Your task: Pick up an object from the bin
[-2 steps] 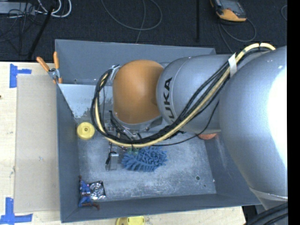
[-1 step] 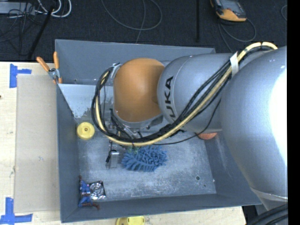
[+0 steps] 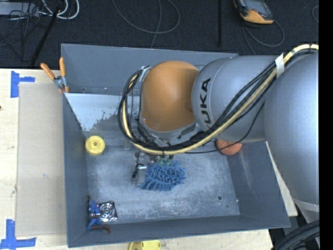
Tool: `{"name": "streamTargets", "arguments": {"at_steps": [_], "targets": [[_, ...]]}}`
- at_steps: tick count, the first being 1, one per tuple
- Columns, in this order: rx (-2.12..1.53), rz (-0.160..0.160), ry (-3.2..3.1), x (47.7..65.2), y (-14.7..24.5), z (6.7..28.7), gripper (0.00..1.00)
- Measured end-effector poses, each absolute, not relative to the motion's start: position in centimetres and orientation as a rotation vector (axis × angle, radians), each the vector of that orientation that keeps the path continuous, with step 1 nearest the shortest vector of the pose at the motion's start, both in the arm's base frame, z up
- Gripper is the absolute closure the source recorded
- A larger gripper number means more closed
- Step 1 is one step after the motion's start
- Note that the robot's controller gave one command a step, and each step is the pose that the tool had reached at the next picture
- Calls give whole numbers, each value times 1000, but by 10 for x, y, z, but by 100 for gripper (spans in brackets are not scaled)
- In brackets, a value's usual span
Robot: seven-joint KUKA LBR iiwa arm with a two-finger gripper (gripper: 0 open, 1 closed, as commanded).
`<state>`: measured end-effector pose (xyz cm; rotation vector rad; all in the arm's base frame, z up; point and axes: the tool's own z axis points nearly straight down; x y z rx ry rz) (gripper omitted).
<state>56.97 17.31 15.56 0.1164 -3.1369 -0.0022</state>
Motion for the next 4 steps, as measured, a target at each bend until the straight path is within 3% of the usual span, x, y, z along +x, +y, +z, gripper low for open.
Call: {"name": "streamTargets", "arguments": {"at_steps": [1, 2, 3, 4], "targets": [[101, 0, -3143, 598, 138, 148, 0], [96, 0, -3142, 574, 122, 133, 0], [140, -2, -3137, 574, 93, 103, 0], [-12, -1, -3140, 583, 86, 86, 100]]}}
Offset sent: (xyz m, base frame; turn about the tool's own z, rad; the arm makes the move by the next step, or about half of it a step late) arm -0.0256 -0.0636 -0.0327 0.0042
